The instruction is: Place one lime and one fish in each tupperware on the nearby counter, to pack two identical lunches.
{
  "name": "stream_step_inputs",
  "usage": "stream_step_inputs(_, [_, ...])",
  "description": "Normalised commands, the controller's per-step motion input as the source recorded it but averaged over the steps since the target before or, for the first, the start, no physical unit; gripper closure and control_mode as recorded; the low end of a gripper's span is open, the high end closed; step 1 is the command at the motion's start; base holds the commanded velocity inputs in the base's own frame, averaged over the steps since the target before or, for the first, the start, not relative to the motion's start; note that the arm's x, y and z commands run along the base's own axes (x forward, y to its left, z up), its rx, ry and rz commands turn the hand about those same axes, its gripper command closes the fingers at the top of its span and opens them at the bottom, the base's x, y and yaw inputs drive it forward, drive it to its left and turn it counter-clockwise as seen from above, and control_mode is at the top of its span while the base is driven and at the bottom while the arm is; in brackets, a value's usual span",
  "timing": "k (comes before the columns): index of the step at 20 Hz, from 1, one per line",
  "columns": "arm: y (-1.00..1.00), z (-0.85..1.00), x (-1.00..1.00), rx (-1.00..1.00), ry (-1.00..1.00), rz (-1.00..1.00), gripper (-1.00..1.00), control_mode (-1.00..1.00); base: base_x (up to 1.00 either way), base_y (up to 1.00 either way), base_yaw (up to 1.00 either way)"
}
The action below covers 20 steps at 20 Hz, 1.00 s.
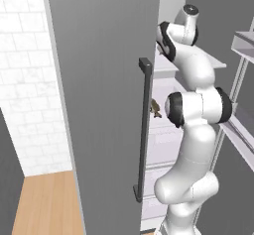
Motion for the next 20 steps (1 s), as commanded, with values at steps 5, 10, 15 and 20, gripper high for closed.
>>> stream_step_inputs(5, [0.00,-0.37,0.42,0.00,0.04,0.03,-1.00,-1.00,0.00,0.00,0.00])
stream_step_inputs(10, [0.00,-0.24,0.06,0.00,0.00,0.02,-1.00,-1.00,0.00,0.00,0.00])
stream_step_inputs(15, [0.00,-0.19,-0.25,0.00,-0.03,0.00,-1.00,-1.00,0.00,0.00,0.00])
stream_step_inputs(20, [0.00,-0.22,-0.35,0.00,-0.03,0.00,-1.00,-1.00,0.00,0.00,0.00])
